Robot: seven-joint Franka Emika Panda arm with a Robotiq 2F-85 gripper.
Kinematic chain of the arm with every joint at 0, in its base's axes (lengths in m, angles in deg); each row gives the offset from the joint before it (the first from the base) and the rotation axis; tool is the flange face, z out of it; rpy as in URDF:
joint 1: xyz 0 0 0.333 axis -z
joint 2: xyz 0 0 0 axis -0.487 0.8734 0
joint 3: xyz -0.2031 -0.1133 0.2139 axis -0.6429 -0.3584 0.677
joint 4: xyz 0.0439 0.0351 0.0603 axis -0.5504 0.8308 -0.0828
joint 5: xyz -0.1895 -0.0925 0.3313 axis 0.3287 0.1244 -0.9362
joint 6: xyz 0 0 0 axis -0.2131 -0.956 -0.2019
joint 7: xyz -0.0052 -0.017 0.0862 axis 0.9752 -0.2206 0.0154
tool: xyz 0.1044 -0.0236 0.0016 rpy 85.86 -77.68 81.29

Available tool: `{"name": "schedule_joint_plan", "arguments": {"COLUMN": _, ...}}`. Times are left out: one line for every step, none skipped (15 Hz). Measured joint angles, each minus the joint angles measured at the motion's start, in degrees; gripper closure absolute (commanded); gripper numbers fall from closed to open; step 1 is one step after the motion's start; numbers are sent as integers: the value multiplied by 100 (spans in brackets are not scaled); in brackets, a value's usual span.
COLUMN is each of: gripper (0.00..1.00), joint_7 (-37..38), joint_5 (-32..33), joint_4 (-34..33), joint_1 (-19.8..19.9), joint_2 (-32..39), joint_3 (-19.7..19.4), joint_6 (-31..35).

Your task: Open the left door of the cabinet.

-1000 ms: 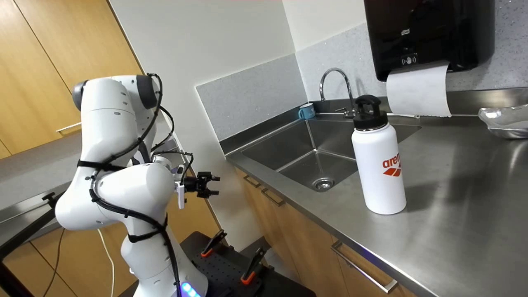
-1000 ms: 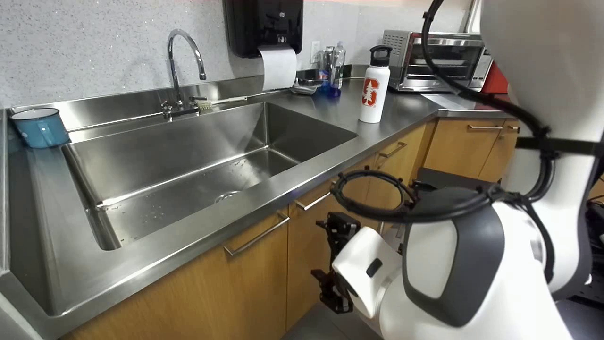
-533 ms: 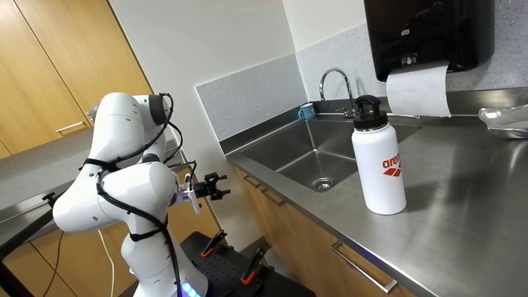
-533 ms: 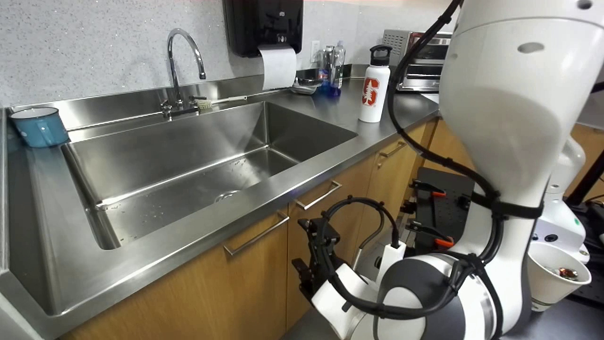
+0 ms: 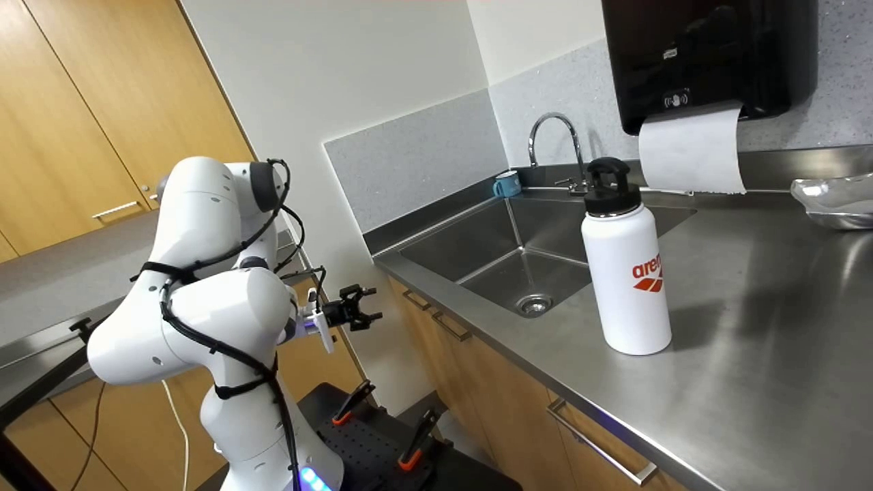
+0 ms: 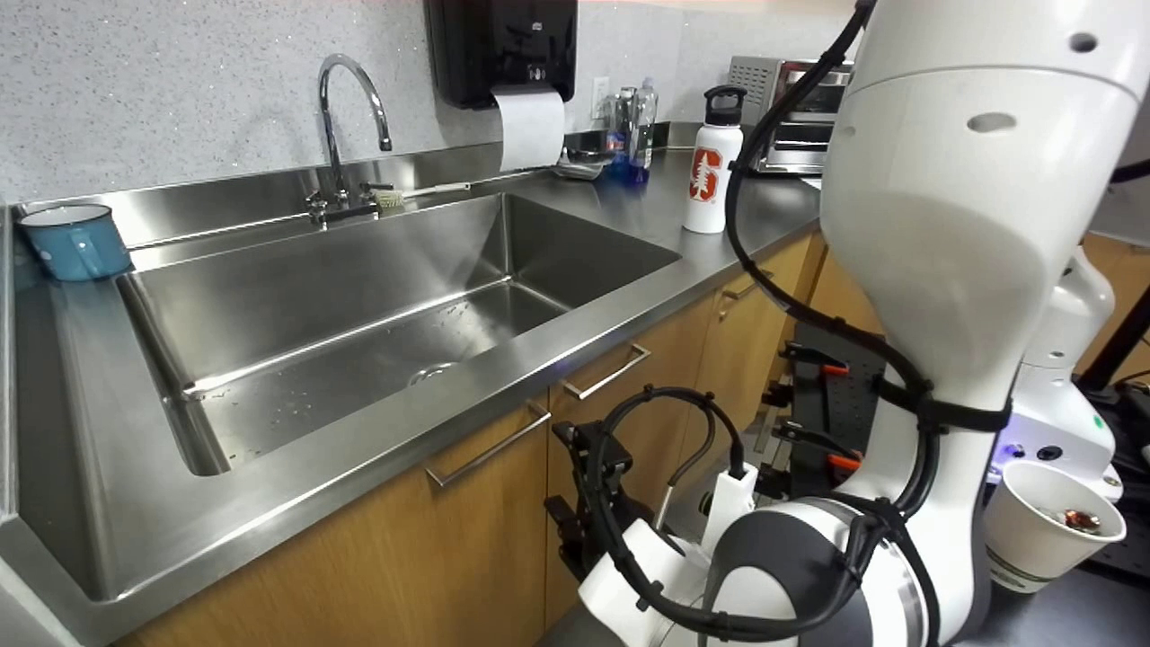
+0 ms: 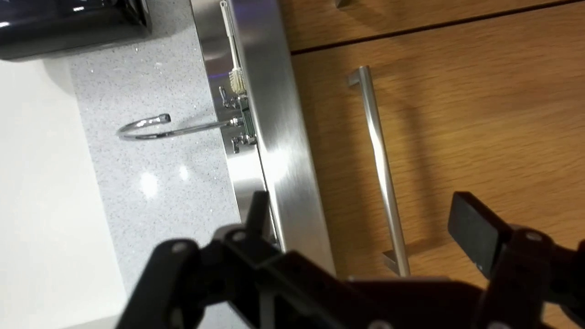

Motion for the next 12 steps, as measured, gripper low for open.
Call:
{"name": "schedule_joint_plan", "arguments": {"gripper": 0, "joint_7": -157, "joint_5": 168, "joint_4": -48, "joint_1": 10, "joint_2": 58, "joint_3": -2, "joint_6": 3}}
{"name": "schedule_joint_plan", "arguments": {"gripper": 0, "joint_7": -326, "joint_5": 343, "joint_4": -109, "joint_1": 17, "joint_2": 127, "joint_3": -6, "joint_6": 3}}
{"name": "schedule_joint_plan", "arguments": {"gripper": 0, "joint_7": -498, "joint_5": 521, "joint_4": -172, "joint_1": 25, "joint_2": 200, "joint_3": -12, "joint_6": 9}}
{"name": "schedule_joint_plan", "arguments": {"gripper": 0, "joint_7": -666, "joint_5": 665, "joint_4": -237, "joint_1": 42, "joint_2": 274, "joint_3": -13, "joint_6": 13}}
{"name": "schedule_joint_plan", "arguments": {"gripper": 0, "joint_7": -830, "joint_5": 766, "joint_4": -302, "joint_1": 66, "joint_2": 347, "joint_3": -14, "joint_6": 14}}
{"name": "schedule_joint_plan", "arguments": {"gripper": 0, "joint_7": -978, "joint_5": 837, "joint_4": -367, "joint_1": 101, "joint_2": 422, "joint_3": -15, "joint_6": 14}}
{"name": "schedule_joint_plan", "arguments": {"gripper": 0, "joint_7": -1106, "joint_5": 877, "joint_4": -435, "joint_1": 143, "joint_2": 498, "joint_3": -17, "joint_6": 14}}
{"name": "schedule_joint_plan", "arguments": {"gripper": 0, "joint_7": -1212, "joint_5": 901, "joint_4": -500, "joint_1": 191, "joint_2": 570, "joint_3": -21, "joint_6": 14}}
{"name": "schedule_joint_plan", "arguments": {"gripper": 0, "joint_7": -1300, "joint_5": 912, "joint_4": -567, "joint_1": 241, "joint_2": 640, "joint_3": -26, "joint_6": 10}}
{"name": "schedule_joint_plan", "arguments": {"gripper": 0, "joint_7": -1351, "joint_5": 915, "joint_4": -638, "joint_1": 286, "joint_2": 712, "joint_3": -32, "joint_6": 3}}
{"name": "schedule_joint_plan", "arguments": {"gripper": 0, "joint_7": -1389, "joint_5": 915, "joint_4": -710, "joint_1": 330, "joint_2": 784, "joint_3": -41, "joint_6": -4}}
{"name": "schedule_joint_plan", "arguments": {"gripper": 0, "joint_7": -1394, "joint_5": 916, "joint_4": -789, "joint_1": 363, "joint_2": 859, "joint_3": -55, "joint_6": -20}}
